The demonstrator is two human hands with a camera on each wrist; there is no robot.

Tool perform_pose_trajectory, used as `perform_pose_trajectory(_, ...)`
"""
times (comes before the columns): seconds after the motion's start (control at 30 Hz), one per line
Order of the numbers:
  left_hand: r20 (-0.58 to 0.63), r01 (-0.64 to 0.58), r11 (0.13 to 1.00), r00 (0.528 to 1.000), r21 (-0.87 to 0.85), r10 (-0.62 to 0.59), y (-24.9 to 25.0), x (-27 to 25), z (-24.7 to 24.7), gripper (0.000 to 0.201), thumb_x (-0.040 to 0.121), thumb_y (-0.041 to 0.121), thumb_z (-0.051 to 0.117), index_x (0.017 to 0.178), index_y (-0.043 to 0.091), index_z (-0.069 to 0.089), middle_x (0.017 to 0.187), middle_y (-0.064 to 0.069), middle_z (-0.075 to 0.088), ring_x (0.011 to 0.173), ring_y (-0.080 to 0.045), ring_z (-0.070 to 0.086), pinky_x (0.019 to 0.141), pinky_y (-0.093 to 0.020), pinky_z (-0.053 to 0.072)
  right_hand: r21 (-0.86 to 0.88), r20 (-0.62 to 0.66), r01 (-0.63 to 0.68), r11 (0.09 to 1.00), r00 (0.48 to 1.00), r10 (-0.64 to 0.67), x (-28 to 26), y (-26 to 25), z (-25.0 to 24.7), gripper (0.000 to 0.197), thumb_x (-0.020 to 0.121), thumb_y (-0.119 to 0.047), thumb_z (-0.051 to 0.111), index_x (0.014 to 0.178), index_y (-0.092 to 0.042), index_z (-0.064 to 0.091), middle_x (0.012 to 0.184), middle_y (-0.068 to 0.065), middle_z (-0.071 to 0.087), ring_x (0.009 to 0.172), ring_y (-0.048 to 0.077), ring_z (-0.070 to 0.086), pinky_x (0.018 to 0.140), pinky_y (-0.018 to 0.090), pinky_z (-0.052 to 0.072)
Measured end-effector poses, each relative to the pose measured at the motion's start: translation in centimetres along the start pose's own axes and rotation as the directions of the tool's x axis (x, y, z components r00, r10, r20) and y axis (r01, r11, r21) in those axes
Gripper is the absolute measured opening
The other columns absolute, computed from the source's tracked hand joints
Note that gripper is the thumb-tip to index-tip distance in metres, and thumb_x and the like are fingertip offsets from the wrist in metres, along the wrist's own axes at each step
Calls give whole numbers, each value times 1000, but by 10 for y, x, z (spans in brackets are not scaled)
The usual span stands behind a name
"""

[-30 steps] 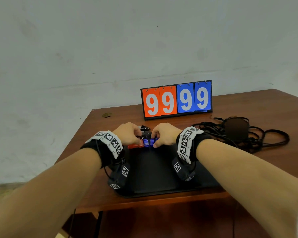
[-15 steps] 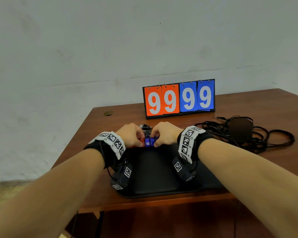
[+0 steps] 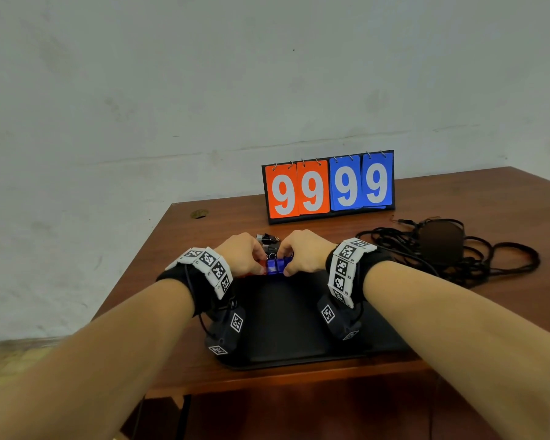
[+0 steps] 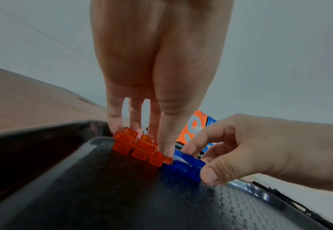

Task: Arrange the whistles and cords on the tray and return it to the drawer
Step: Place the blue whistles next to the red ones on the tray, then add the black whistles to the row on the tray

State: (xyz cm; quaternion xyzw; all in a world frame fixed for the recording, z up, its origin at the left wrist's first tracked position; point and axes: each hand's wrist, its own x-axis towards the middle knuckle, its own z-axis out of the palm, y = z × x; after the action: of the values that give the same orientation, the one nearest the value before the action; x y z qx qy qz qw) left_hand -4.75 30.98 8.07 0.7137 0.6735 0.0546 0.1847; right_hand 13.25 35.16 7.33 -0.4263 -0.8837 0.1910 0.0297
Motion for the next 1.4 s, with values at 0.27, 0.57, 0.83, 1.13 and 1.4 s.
perform_pose_trajectory(0.27, 8, 5, 1000, 1000, -4, -5, 1, -2, 0, 34, 85, 23, 75, 118, 18, 70, 117, 4, 66, 104, -12, 61, 85, -24, 44, 8, -3, -2, 1000, 1000, 2, -1, -1, 0, 44, 80, -26, 78, 122, -16, 66, 117, 1, 65, 106, 18, 60, 88, 29, 49)
perform_pose_trajectory(0.57, -109, 4, 1000, 994, -24, -6, 1, -4, -9, 23, 91, 21, 68, 114, 19, 71, 113, 4, 69, 103, -12, 63, 93, -27, 49, 146, -102, -25, 989, 994, 40, -11, 9, -26, 43, 82, -25, 76, 123, -16, 63, 119, -2, 64, 107, 12, 59, 89, 24, 47)
perform_pose_trajectory(0.83, -139, 4, 999, 990, -51, -11, 11, 4, -14, 18, 93, 20, 66, 110, 19, 71, 117, 3, 69, 106, -13, 63, 95, -29, 48, 188, -186, -95, 977, 974, 131, -22, 35, -44, 31, 86, -22, 72, 117, -16, 66, 113, 0, 63, 106, 14, 59, 88, 23, 46)
perform_pose_trajectory(1.13, -175, 89, 996, 980, -21, -91, 4, 32, -22, 22, 97, 12, 55, 110, 20, 70, 121, 0, 67, 109, -17, 61, 91, -27, 45, 163, -145, -30, 986, 988, 55, 0, 28, -41, 29, 90, -14, 65, 119, -17, 67, 119, 1, 64, 107, 14, 59, 86, 21, 44)
perform_pose_trajectory(1.4, -37, 4, 999, 999, 47, -2, -8, 64, -19, 35, 97, 9, 47, 128, 19, 60, 131, -1, 60, 113, -18, 58, 89, -27, 44, 81, 54, 77, 994, 995, -82, 43, 6, -33, 35, 92, -10, 58, 127, -13, 64, 109, -2, 63, 97, 15, 60, 84, 24, 50)
